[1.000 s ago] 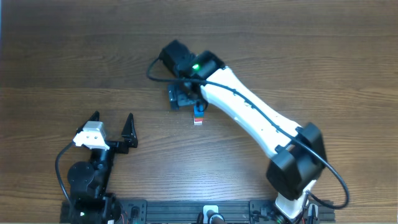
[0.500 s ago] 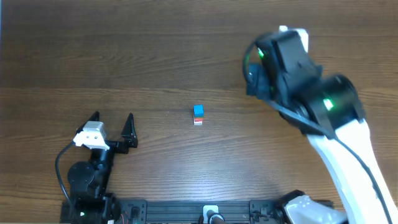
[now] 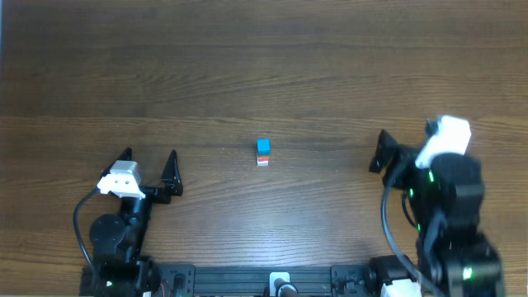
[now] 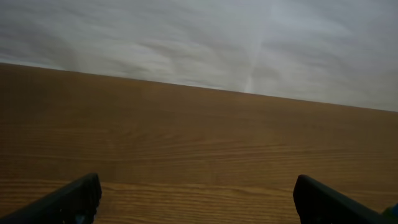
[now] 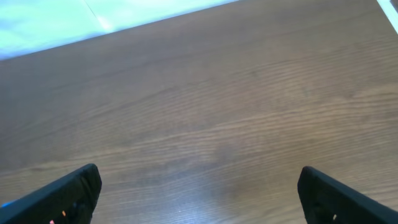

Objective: Stack Cubes

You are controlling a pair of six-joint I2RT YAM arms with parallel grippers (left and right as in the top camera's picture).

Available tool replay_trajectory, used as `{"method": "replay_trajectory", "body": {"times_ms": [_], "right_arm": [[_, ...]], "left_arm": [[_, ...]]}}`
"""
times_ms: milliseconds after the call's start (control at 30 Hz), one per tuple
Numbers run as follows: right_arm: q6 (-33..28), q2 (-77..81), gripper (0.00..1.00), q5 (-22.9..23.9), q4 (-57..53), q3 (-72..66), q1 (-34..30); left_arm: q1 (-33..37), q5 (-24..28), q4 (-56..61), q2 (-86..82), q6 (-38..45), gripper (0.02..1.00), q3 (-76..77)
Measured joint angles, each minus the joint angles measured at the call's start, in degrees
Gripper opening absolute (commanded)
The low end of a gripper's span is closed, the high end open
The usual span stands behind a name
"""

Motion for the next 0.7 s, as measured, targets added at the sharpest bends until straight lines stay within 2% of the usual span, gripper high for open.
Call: {"method": "replay_trajectory", "body": {"times_ms": [233, 433, 700], "right_arm": [[-3.7, -19.1, 0.991, -7.0, 11.0, -18.1, -4.8], [-5.4, -31.7, 0.991, -9.6, 15.7, -30.7, -5.2], [-8.9, -34.8, 0.993, -13.4, 28.9, -38.8, -5.2]], "left_arm": [[0.0, 0.0, 0.0, 0.0, 0.0, 0.996, 0.0], [0.0, 0.0, 0.0, 0.0, 0.0, 0.998, 0.0], [0.0, 0.0, 0.0, 0.0, 0.0, 0.998, 0.0]]}}
